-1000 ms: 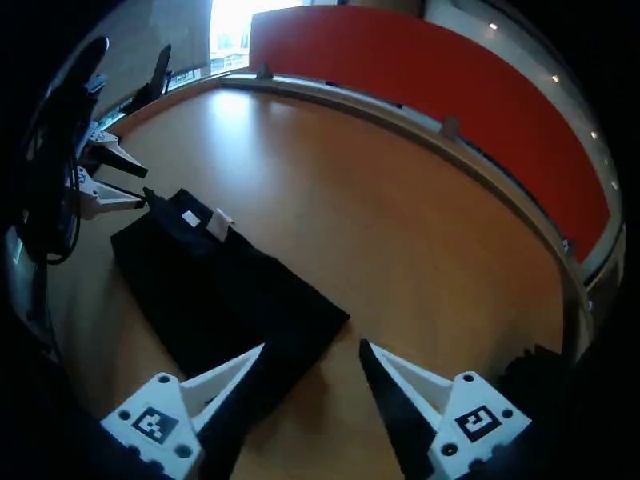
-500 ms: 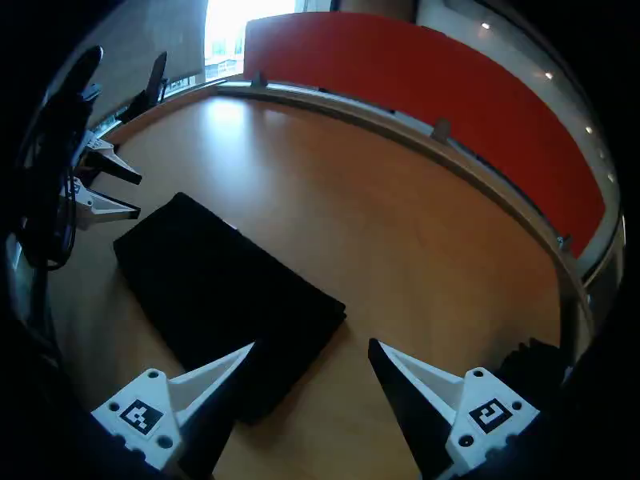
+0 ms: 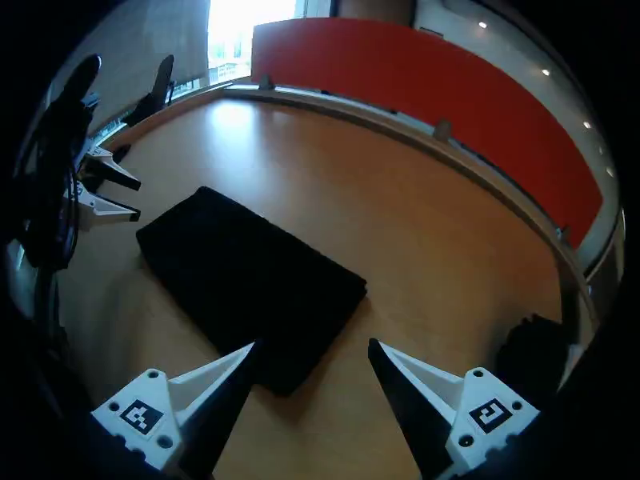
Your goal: Fold towel
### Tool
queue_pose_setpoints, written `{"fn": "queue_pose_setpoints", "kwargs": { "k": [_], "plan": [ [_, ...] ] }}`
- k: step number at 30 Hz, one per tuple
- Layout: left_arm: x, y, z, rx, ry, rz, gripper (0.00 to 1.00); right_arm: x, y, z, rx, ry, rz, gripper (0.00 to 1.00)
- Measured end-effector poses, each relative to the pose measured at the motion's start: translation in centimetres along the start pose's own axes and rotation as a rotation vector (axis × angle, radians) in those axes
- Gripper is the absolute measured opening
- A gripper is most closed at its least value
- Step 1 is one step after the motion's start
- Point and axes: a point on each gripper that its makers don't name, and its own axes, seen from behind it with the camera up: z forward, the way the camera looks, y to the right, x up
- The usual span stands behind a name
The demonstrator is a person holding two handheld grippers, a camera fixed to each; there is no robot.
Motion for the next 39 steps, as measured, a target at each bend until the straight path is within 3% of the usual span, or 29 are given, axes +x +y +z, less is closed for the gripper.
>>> {"fn": "queue_pose_setpoints", "kwargs": {
  "k": [9, 20, 39],
  "plan": [
    [-2.4, 0.3, -1.7, 0.007, -0.006, -0.038, 0.97, -1.3, -1.3, -1.7, -0.003, 0.009, 0.013, 1.00],
    [-3.1, 0.1, -2.8, 0.024, 0.003, -0.055, 0.97, -1.6, -1.7, -1.8, 0.012, 0.007, -0.009, 1.00],
    [-5.9, -2.1, -7.1, 0.104, 0.018, -0.145, 0.97, -0.6, -2.8, -0.8, 0.090, -0.005, -0.121, 1.00]
  ]
}}
